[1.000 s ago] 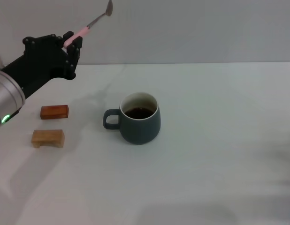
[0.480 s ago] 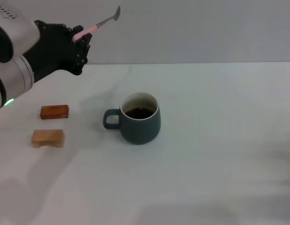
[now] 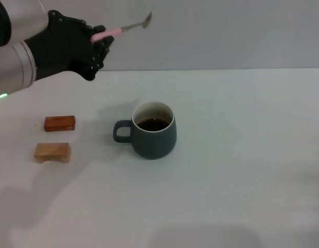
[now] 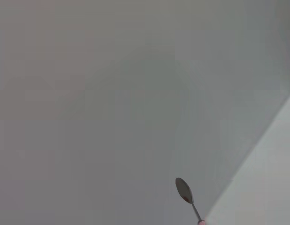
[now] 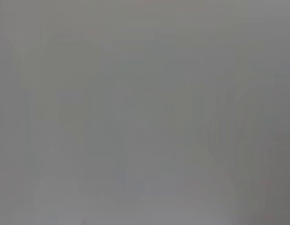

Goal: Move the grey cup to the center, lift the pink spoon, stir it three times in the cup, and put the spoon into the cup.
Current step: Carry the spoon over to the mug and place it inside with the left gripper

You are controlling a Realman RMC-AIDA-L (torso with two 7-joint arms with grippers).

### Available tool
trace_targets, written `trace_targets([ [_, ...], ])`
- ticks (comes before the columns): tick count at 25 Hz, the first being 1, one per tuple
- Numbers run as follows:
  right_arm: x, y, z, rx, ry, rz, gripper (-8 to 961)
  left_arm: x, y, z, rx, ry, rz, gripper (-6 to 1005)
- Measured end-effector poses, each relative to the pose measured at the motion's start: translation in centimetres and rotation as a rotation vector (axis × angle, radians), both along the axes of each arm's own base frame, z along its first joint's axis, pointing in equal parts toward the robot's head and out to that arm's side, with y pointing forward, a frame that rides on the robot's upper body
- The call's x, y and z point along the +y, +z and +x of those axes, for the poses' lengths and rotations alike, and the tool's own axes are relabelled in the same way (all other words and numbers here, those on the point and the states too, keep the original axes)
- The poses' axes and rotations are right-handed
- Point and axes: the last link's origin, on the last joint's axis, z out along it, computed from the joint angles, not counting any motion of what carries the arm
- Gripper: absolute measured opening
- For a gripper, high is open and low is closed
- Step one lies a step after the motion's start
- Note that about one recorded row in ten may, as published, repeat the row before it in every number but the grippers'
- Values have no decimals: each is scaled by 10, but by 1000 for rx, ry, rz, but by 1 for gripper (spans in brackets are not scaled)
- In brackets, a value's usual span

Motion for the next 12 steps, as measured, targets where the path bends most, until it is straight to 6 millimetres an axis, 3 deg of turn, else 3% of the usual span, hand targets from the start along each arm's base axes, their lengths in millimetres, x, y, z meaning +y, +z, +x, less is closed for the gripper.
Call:
trace_targets([
  [12, -20, 9, 15, -2, -64, 52, -1, -1, 3, 5, 73, -4, -137, 190],
])
